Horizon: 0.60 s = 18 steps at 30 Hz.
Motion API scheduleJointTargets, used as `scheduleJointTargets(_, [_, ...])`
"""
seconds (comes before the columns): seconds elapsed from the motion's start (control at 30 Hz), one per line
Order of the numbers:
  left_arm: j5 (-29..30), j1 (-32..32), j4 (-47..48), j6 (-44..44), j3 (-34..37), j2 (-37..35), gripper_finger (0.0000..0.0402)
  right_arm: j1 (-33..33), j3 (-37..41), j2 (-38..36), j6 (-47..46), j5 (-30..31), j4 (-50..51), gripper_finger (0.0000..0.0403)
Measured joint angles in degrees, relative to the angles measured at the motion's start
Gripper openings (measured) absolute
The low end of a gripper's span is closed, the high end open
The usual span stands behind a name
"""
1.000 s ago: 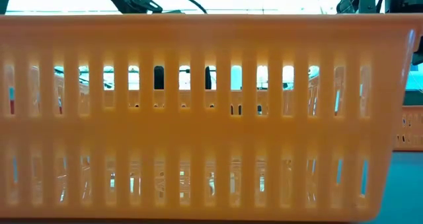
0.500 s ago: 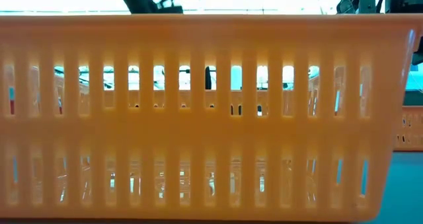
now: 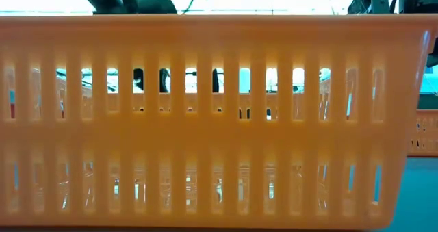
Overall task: Stack baskets on shelf by color
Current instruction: Adjust the shelf
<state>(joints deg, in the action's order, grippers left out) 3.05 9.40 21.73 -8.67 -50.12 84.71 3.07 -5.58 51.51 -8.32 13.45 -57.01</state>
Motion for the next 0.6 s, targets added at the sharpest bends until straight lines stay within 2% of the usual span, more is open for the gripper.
scheduleJointTargets(0.23, [0.9, 4.8, -6.7, 1.7, 0.6, 6.8, 0.0004, 0.0, 0.0, 0.0, 1.3, 0.2, -1.6, 0.0045])
scheduleJointTargets(0.47, [8.2, 8.0, -7.3, 1.2, 0.3, 11.5, 0.0014, 0.0, 0.0, 0.0, 2.4, 0.2, -1.0, 0.0045])
scheduleJointTargets(0.6, [9.3, 8.6, -8.1, 0.8, 0.3, 11.7, 0.0004, 0.0, 0.0, 0.0, 3.1, 0.2, -0.2, 0.0045])
